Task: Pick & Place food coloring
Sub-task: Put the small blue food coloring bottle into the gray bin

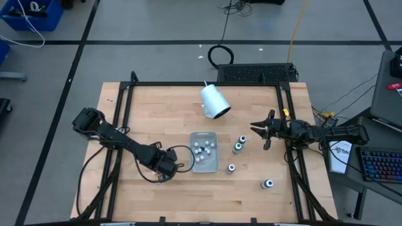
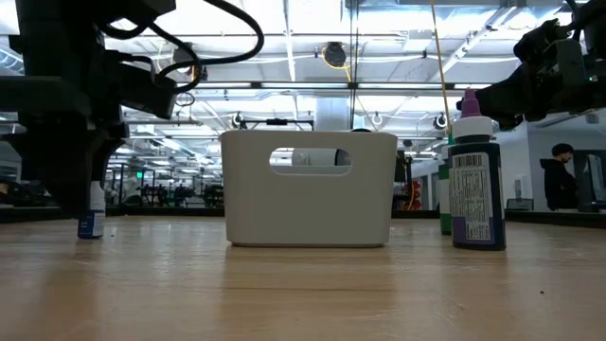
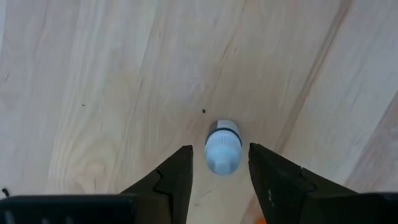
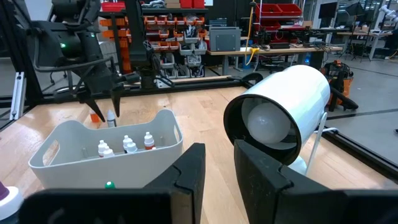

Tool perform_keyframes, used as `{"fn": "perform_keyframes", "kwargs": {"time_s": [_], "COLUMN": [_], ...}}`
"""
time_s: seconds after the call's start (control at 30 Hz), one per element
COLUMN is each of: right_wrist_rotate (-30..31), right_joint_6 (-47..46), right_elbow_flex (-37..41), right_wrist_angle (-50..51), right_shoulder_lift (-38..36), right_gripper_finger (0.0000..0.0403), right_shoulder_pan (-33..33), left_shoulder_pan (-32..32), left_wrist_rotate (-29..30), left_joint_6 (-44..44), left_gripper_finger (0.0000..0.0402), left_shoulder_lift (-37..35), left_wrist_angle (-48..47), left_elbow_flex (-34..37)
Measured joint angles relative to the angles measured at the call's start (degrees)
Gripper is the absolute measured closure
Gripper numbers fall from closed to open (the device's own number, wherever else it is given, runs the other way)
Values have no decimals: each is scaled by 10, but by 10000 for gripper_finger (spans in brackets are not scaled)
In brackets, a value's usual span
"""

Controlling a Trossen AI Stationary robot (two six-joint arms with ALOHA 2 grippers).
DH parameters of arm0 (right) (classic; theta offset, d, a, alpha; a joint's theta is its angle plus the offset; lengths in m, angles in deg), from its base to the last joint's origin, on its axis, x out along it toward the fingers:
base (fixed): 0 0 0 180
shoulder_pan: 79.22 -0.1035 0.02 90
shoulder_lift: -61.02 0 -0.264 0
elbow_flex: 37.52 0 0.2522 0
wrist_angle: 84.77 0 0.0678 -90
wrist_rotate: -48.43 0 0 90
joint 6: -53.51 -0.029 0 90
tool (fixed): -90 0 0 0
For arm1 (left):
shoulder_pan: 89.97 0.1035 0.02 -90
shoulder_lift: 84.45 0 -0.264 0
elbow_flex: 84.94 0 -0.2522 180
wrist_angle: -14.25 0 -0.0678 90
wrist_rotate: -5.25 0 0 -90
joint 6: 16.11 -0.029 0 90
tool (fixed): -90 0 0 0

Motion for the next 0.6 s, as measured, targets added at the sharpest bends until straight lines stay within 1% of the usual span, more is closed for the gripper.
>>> {"fn": "perform_keyframes", "kwargs": {"time_s": [0.23, 0.47, 0.6], "right_wrist_rotate": [0, 0, 0], "right_joint_6": [0, 0, 0], "right_elbow_flex": [0, 0, 0], "right_wrist_angle": [0, 0, 0], "right_shoulder_lift": [0, 0, 0], "right_gripper_finger": [325, 325, 325], "right_shoulder_pan": [0, 0, 0], "left_shoulder_pan": [0, 1, 5], "left_wrist_rotate": [3, 4, 5], "left_joint_6": [-9, -13, -14], "left_gripper_finger": [241, 249, 247], "left_shoulder_lift": [0, 0, 0], "left_wrist_angle": [2, 2, 2], "left_elbow_flex": [0, 0, 0]}}
